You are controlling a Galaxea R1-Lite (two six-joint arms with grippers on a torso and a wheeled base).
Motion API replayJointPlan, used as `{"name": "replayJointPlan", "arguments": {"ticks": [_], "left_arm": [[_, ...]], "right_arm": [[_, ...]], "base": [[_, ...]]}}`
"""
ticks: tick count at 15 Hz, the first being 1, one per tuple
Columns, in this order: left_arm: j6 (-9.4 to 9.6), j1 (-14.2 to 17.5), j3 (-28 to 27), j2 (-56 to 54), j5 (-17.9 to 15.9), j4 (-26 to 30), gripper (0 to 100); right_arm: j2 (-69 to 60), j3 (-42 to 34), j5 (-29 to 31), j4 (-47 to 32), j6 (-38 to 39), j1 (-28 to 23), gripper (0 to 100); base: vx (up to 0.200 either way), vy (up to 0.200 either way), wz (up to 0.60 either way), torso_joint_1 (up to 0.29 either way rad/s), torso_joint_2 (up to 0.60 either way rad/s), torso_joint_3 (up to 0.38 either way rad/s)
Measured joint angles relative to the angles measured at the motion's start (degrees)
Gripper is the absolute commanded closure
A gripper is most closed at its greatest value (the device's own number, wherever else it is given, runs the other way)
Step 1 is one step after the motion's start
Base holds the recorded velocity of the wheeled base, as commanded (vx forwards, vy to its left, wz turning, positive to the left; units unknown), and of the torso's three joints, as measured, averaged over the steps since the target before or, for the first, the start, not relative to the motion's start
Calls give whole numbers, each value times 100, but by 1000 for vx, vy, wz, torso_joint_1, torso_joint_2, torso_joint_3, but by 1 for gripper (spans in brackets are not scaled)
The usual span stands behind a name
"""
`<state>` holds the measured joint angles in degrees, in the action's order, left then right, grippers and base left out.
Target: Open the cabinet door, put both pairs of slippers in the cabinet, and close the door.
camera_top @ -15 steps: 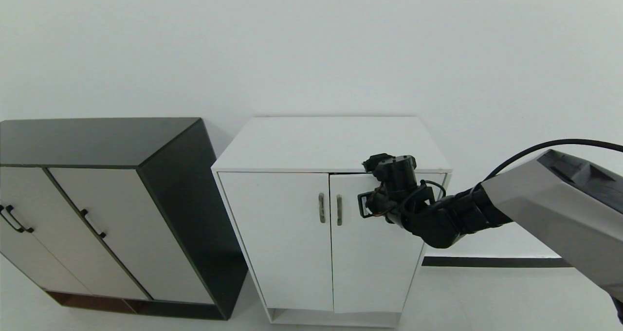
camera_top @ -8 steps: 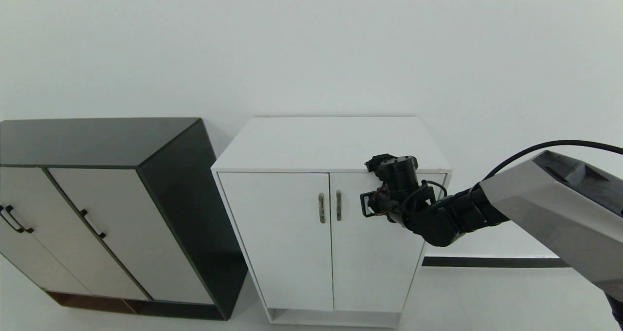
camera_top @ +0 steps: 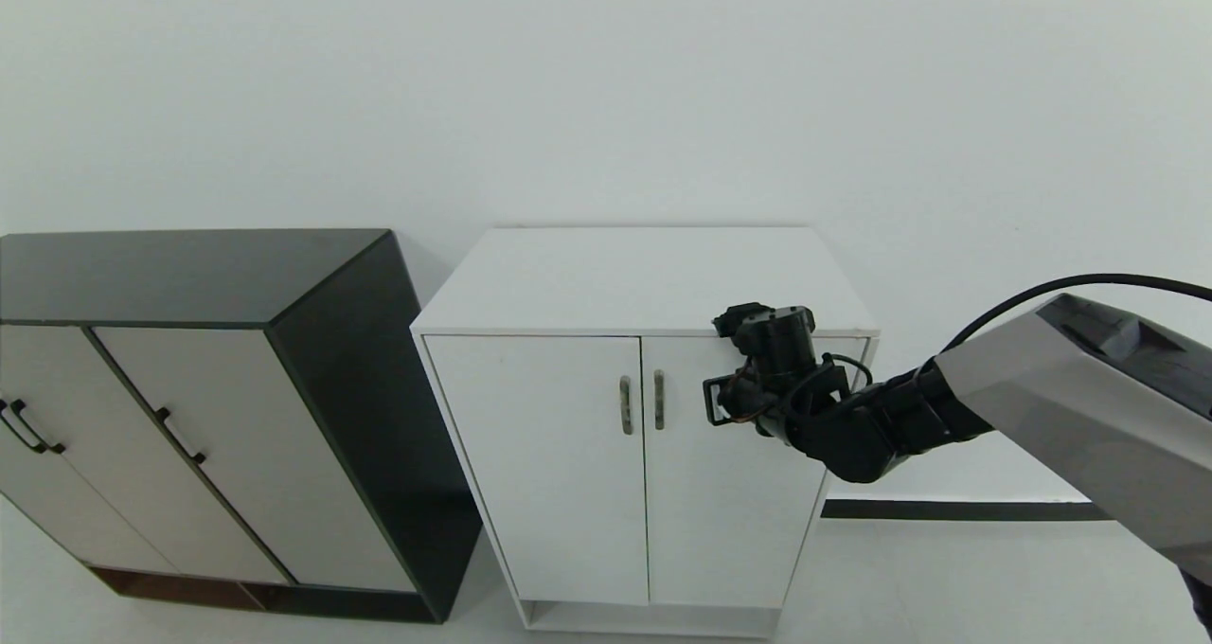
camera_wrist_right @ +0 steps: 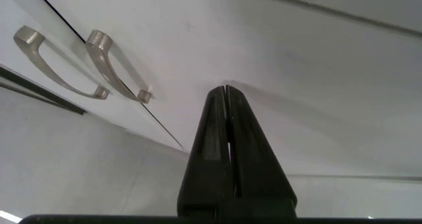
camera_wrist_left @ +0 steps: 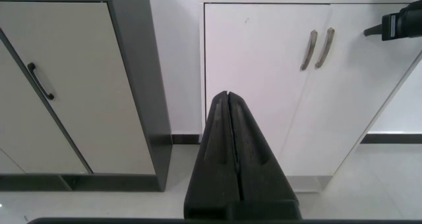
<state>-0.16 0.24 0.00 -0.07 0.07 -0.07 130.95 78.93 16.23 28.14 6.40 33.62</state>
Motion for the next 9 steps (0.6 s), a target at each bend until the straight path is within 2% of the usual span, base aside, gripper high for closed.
{"name": "replayJointPlan", "arguments": {"ticks": [4, 9], "left_arm": [[2, 0, 0, 0, 4, 0, 100], [2, 0, 0, 0, 2, 0, 100]], "right_arm": [[-247, -672, 17, 486, -16, 5, 100], [-827, -2097, 33, 1180, -24, 9, 100]], "base": [[0, 0, 0, 0, 0, 0], [0, 0, 0, 0, 0, 0]]}}
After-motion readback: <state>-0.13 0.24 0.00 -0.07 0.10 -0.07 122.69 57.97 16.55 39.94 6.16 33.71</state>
